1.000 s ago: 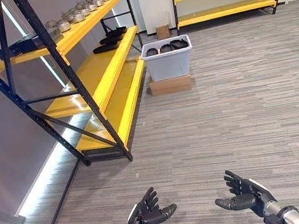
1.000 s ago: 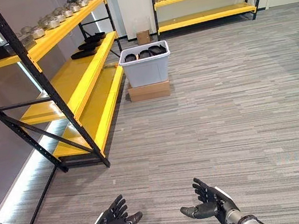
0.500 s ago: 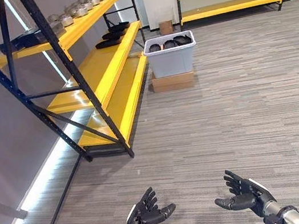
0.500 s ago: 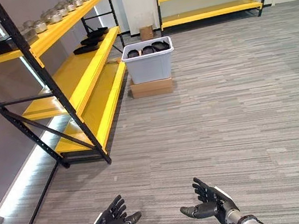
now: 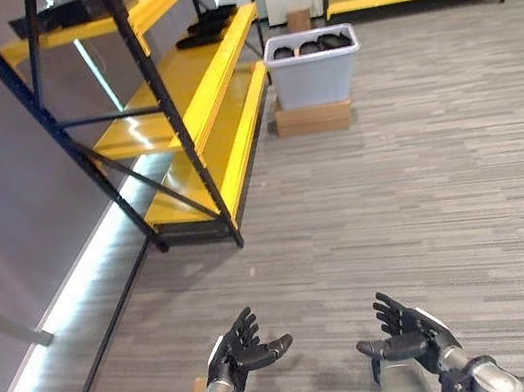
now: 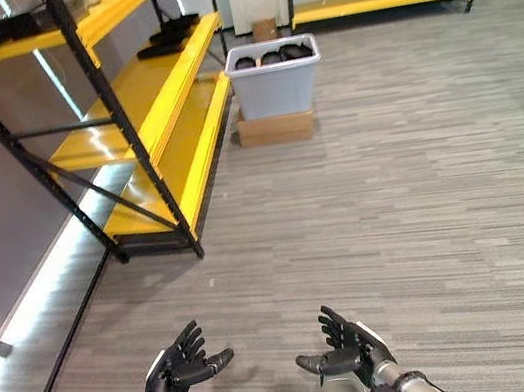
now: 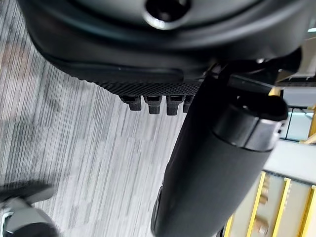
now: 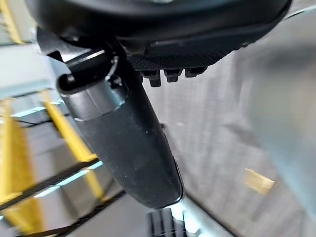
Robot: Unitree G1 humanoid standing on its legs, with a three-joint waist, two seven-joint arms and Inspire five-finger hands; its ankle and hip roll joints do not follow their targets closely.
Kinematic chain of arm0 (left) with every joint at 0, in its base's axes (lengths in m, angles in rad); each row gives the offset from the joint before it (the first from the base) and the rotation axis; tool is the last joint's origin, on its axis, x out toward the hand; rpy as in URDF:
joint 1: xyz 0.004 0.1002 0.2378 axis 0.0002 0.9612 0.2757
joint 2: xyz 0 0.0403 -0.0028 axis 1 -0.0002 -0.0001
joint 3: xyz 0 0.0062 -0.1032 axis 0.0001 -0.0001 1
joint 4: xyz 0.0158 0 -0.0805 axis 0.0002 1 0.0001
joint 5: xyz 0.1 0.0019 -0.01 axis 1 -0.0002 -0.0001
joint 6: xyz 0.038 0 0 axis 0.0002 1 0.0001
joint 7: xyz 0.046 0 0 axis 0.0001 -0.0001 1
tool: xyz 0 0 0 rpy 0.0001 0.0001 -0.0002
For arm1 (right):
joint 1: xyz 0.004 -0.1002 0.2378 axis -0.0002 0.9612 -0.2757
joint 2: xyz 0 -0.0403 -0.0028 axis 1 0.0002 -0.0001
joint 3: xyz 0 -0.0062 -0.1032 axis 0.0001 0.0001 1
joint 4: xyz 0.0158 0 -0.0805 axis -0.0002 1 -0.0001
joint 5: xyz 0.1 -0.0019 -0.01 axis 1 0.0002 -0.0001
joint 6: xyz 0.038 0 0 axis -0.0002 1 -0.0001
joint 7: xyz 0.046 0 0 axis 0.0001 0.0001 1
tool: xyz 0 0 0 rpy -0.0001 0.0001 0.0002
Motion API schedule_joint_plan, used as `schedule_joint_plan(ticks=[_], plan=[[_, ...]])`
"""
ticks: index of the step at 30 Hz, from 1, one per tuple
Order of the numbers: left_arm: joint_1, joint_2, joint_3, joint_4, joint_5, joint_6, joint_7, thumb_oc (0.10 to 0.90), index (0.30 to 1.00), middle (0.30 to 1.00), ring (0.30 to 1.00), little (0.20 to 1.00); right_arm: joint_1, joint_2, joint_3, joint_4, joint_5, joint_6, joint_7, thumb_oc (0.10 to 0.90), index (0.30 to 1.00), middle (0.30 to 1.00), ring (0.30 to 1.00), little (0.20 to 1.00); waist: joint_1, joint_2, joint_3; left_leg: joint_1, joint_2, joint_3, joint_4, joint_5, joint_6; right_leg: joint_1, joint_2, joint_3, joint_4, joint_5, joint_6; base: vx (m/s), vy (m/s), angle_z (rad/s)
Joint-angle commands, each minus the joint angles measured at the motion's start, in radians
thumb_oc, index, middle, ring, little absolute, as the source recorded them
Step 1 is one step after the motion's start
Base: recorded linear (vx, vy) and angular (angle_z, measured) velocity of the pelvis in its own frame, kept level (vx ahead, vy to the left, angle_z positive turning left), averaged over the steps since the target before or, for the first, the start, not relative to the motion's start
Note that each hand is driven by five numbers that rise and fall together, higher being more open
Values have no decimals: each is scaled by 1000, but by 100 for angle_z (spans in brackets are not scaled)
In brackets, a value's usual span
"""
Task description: Move parts from the plastic box to the shelf.
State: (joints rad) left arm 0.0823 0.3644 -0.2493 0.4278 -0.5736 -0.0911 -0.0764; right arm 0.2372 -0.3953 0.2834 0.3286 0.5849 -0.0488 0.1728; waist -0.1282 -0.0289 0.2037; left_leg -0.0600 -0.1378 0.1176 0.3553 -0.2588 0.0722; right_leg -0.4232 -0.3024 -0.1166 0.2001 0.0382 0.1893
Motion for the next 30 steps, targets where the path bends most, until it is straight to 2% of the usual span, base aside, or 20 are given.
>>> schedule_joint_plan(ticks=[1,3,4,6,8,11,14,16,18,20,22,24,25,26,27,28,30], plan=[[-16,-6,41,-100,10,-87,17,900,1000,1000,1000,1000,-143,-24,-15,-79,24,-87,-8,900,1000,1000,1000,1000,33,22,-26,273,98,-68,-319,22,-46,149,1,-45,-129,208,-2,280,-186,32],[-22,-9,36,-100,4,-90,23,900,1000,1000,1000,1000,-146,-25,-23,-92,12,-89,-18,900,1000,1000,1000,1000,27,14,-31,309,114,-70,-316,-2,-64,149,-18,-38,-163,250,17,371,-239,-33],[-32,-19,26,-87,-5,-88,27,900,1000,1000,1000,1000,-145,-26,-35,-111,9,-91,-25,900,1000,1000,1000,1000,18,10,-50,352,143,-76,-314,-29,-87,153,-3,-27,-164,230,12,353,-222,-5],[-41,-26,16,-81,-5,-91,28,900,1000,1000,1000,1000,-155,-28,-34,-97,10,-93,-30,900,1000,1000,1000,1000,14,14,-57,356,160,-81,-309,-39,-94,157,9,-25,-158,223,6,294,-201,26],[-59,-32,5,-65,-23,-92,37,900,1000,1000,1000,1000,-179,-38,-32,-100,18,-97,-40,900,1000,1000,1000,1000,-1,28,-74,370,210,-87,-292,-41,-110,134,52,-24,-97,170,-20,317,-255,32],[-73,-29,9,-76,-36,-100,49,900,1000,1000,1000,1000,-205,-57,-32,-104,22,-105,-42,900,1000,1000,1000,1000,-8,52,-74,370,275,-87,-255,2,-126,75,100,-62,54,77,-53,277,-255,43],[-97,-28,-2,-75,-42,-109,59,900,1000,1000,1000,1000,-232,-64,-15,-97,25,-111,-46,900,1000,1000,1000,1000,-12,56,-75,358,313,-95,-235,59,-129,24,149,-53,144,20,-74,239,-270,15],[-106,-32,5,-70,-43,-107,71,900,1000,1000,1000,1000,-238,-64,-8,-108,28,-110,-51,900,1000,1000,1000,1000,-7,64,-84,343,341,-87,-211,125,-134,23,180,-57,159,-20,-100,225,-264,-8],[-116,-31,1,-74,-47,-110,76,900,1000,1000,1000,1000,-246,-66,-3,-105,33,-115,-56,900,1000,1000,1000,1000,-1,72,-87,301,367,-79,-130,253,-135,36,221,-52,160,-50,-128,217,-282,-37],[-127,-24,2,-86,-53,-112,87,900,1000,1000,1000,1000,-259,-75,1,-113,37,-129,-65,900,1000,1000,1000,1000,17,63,-72,169,387,-98,96,382,-120,88,266,-31,123,-72,-179,182,-335,-66],[-134,-20,5,-92,-53,-108,94,900,1000,1000,1000,1000,-263,-83,0,-119,27,-135,-73,900,1000,1000,1000,1000,44,39,-40,62,370,-132,279,406,-94,152,291,0,73,-84,-213,148,-290,-43],[-135,-26,3,-91,-49,-106,98,900,1000,1000,1000,1000,-263,-88,-9,-120,17,-138,-85,900,1000,1000,1000,1000,72,17,-4,-83,276,-156,357,319,-77,227,279,28,9,-83,-215,157,-159,-32],[-133,-34,2,-78,-49,-105,101,900,1000,1000,1000,1000,-266,-94,-13,-119,14,-144,-98,900,1000,1000,1000,1000,98,5,26,-227,231,-138,299,262,-76,301,271,37,-48,-77,-203,141,-74,-43],[-134,-34,2,-78,-49,-106,101,900,1000,1000,1000,1000,-266,-94,-13,-119,14,-144,-98,900,1000,1000,1000,1000,97,3,25,-227,229,-138,296,265,-76,300,269,37,-50,-76,-202,189,-23,-20],[-127,-36,1,-71,-48,-107,98,900,1000,1000,1000,1000,-263,-97,-16,-119,11,-145,-97,900,1000,1000,1000,1000,107,2,31,-250,224,-129,234,260,-84,327,270,48,-71,-74,-197,150,38,-26],[-124,-38,-3,-69,-46,-111,94,900,1000,1000,1000,1000,-261,-97,-18,-112,10,-150,-98,900,1000,1000,1000,1000,119,1,34,-275,206,-121,153,276,-93,345,268,55,-90,-71,-193,264,85,-30],[-96,-39,4,-72,-38,-116,88,900,1000,1000,1000,1000,-234,-93,-26,-112,1,-155,-91,900,1000,1000,1000,1000,157,22,34,-267,158,-154,-145,370,-113,403,304,80,-124,-79,-184,324,92,-66]])
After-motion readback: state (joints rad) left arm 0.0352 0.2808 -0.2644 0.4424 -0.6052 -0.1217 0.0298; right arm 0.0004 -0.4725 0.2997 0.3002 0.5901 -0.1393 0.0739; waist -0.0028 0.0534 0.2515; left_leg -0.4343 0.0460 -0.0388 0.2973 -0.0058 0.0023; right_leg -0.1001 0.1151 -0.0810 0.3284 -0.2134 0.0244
